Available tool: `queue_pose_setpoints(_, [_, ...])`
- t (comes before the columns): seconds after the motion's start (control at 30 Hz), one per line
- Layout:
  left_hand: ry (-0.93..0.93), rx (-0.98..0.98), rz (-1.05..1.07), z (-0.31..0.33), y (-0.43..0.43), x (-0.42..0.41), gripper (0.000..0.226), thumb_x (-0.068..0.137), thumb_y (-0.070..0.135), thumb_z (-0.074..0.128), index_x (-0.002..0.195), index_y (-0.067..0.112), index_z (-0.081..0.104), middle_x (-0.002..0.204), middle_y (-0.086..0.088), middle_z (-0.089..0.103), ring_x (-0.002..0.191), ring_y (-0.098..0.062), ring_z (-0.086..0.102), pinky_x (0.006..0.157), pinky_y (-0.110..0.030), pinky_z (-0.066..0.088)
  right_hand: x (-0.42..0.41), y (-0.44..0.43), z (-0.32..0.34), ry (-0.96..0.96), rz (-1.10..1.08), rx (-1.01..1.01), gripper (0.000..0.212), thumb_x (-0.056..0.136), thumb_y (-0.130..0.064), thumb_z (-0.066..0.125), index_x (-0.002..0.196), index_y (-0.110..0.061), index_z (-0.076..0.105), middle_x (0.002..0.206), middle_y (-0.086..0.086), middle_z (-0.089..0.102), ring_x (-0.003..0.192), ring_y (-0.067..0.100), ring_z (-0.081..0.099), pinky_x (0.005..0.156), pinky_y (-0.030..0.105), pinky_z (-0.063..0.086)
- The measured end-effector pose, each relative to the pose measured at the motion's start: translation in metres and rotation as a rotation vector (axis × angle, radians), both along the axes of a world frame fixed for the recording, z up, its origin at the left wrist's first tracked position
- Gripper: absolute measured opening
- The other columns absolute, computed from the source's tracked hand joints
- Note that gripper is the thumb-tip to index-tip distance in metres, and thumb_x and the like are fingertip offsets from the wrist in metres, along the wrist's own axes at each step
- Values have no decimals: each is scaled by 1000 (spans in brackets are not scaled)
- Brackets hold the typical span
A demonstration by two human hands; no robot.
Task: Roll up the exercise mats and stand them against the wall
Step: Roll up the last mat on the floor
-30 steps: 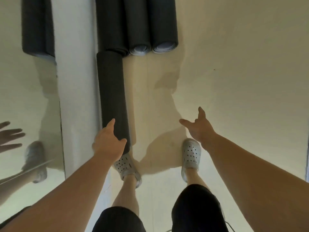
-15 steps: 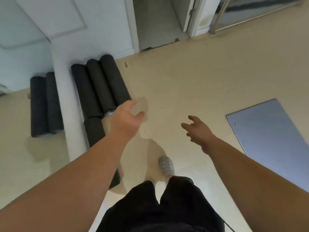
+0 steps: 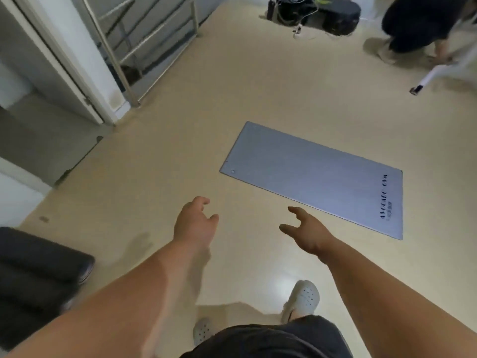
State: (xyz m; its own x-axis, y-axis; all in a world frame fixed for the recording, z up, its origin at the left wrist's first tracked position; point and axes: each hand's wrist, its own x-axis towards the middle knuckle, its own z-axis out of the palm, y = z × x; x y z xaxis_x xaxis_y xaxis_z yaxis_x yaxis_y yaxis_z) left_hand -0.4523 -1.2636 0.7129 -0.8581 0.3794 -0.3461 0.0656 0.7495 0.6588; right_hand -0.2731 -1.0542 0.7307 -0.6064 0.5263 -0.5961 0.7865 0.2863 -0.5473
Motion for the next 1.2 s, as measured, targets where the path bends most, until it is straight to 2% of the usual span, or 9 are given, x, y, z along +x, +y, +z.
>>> queue_pose_setpoints(0.13, [-53, -14, -191, 2, 124, 47, 49, 91, 32, 72, 137, 25, 55, 138, -5, 54, 115, -25, 58, 92, -32, 46, 90, 87, -6, 61, -205, -4, 73, 98, -40, 69, 160, -28, 35, 161, 9, 41, 139, 29, 49, 102, 34, 40])
queue_pose_setpoints(0.4, [-182, -50, -288, -24, 378, 180, 60, 89, 39, 74, 141, 23, 50, 145, -8, 49, 110, -25, 56, 81, -29, 41, 266, 304, -5, 79, -520, -8, 73, 97, -40, 71, 160, -30, 36, 161, 7, 40, 141, 27, 47, 106, 37, 44])
queue_pose_setpoints(0.6, [-278, -38, -360, -28, 522, 238, 67, 87, 45, 74, 145, 29, 43, 141, -3, 45, 116, -25, 57, 93, -36, 50, 345, 425, 2, 47, -618, -20, 72, 97, -39, 71, 159, -30, 37, 161, 5, 42, 136, 26, 50, 95, 33, 44])
queue_pose_setpoints(0.67, [-326, -62, -344, -32, 568, 242, 75, 86, 46, 74, 149, 29, 37, 131, -3, 49, 115, -29, 58, 97, -43, 53, 352, 466, -4, 31, -601, -16, 72, 97, -38, 71, 160, -28, 37, 161, 6, 43, 135, 26, 51, 96, 33, 44])
queue_pose_setpoints(0.73, [-384, -53, -303, -40, 613, 240, 80, 85, 46, 76, 150, 27, 33, 123, -5, 53, 112, -30, 60, 97, -42, 52, 346, 512, -8, 24, -559, -16, 73, 97, -38, 71, 160, -27, 37, 160, 7, 43, 136, 28, 51, 101, 35, 45])
queue_pose_setpoints(0.83, [-441, -18, -239, -56, 687, 230, 89, 78, 49, 80, 150, 25, 33, 139, -8, 49, 118, -30, 57, 103, -40, 48, 319, 594, -6, 2, -389, 29, 78, 96, -42, 71, 162, -29, 32, 162, 7, 40, 141, 29, 48, 110, 38, 42])
queue_pose_setpoints(0.9, [-432, -27, -231, -65, 742, 222, 84, 85, 43, 77, 153, 22, 32, 147, -8, 44, 124, -30, 53, 106, -41, 45, 298, 655, -2, -22, -255, 77, 81, 95, -47, 71, 162, -31, 28, 162, 7, 37, 135, 30, 52, 111, 38, 42])
queue_pose_setpoints(1.1, [-406, -76, -314, -61, 904, 197, 76, 93, 41, 71, 155, 22, 30, 145, -12, 47, 114, -28, 50, 92, -36, 41, 271, 820, 15, -73, -193, 155, 83, 93, -50, 71, 162, -30, 29, 159, 9, 38, 123, 29, 60, 108, 33, 42])
queue_pose_setpoints(1.2, [-407, -46, -315, -51, 967, 184, 75, 91, 45, 71, 152, 27, 32, 141, -11, 51, 116, -29, 53, 91, -38, 44, 257, 886, 19, -80, -168, 140, 82, 94, -51, 70, 162, -30, 29, 159, 10, 39, 129, 29, 56, 108, 33, 41])
